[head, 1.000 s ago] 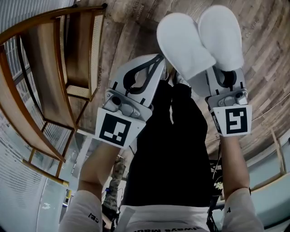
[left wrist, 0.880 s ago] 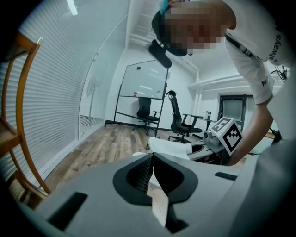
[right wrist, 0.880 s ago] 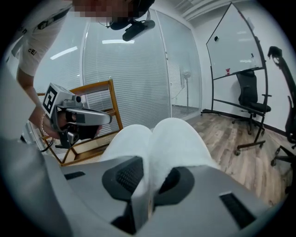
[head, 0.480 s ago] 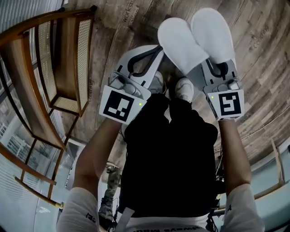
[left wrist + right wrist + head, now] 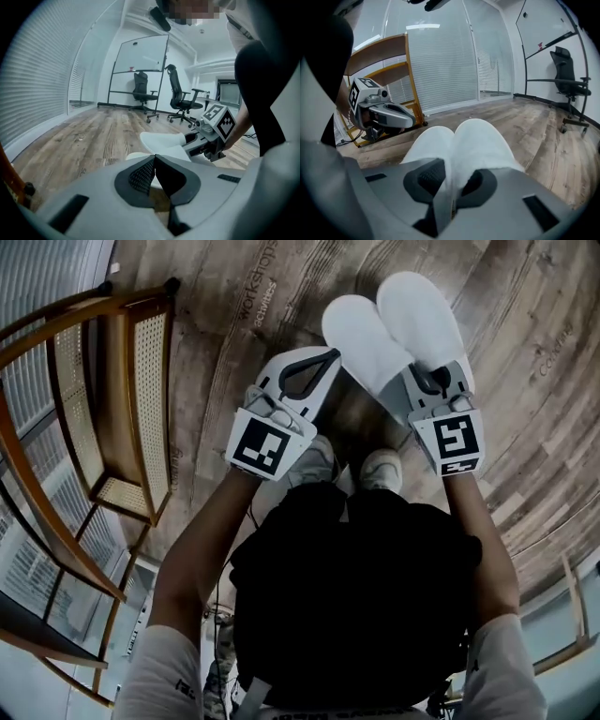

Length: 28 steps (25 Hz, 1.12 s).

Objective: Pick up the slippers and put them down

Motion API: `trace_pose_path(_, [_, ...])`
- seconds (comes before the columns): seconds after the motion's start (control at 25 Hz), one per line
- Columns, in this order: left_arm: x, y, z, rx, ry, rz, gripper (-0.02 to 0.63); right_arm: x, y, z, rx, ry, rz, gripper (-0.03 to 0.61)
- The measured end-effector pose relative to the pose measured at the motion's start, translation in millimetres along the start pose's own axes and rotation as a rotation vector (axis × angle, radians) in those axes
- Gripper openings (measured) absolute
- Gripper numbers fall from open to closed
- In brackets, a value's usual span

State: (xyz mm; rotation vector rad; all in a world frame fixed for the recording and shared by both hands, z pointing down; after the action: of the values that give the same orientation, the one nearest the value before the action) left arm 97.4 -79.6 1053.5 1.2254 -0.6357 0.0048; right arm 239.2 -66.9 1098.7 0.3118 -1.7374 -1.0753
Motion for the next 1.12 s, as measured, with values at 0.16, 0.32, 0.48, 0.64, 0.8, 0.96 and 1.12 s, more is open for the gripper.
trace_pose_path(0.16, [22, 36, 19, 0.016, -0.007, 0.026, 0.012, 34, 30, -8, -0.002, -0.010, 0.006, 0.060])
trace_pose_path(0.32, [38, 62, 28, -0.011, -0.015, 0.037, 0.012, 57, 55, -13, -0.002, -0.016, 0.031, 0.060])
trace_pose_path(0.48, [47, 84, 25, -0.032, -0.009, 0.067, 0.012, 70, 76, -17, -0.002, -0.030, 0.070, 0.060])
trace_pose_path(0.64, [49, 91, 20, -0.049, -0.006, 0.078, 0.012, 75, 82, -19, 0.000, -0.033, 0.072, 0.074])
trace_pose_path(0.8, [45, 96, 16, -0.054, 0.004, 0.092, 0.012, 76, 83, -17, 0.031, -0.033, 0.072, 0.097])
trace_pose_path(0.96, [43, 100, 16, -0.050, 0.003, 0.101, 0.012, 73, 85, -14, 0.060, -0.040, 0.076, 0.151])
trace_pose_path(1.12, [42, 100, 19, -0.049, -0.002, 0.099, 0.012, 67, 94, -16, 0.107, -0.015, 0.090, 0.180])
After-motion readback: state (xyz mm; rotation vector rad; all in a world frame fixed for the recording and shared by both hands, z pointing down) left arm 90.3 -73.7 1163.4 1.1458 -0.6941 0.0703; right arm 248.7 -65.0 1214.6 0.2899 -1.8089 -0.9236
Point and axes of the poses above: the fingertips, and each gripper's own axes: x forward along the fingers, z to its left, y out of its underside, the point moved 4 cm from there along -x, backward along the fingers, and after that the axes turned 4 degrees about y, right-handed, at the moved point
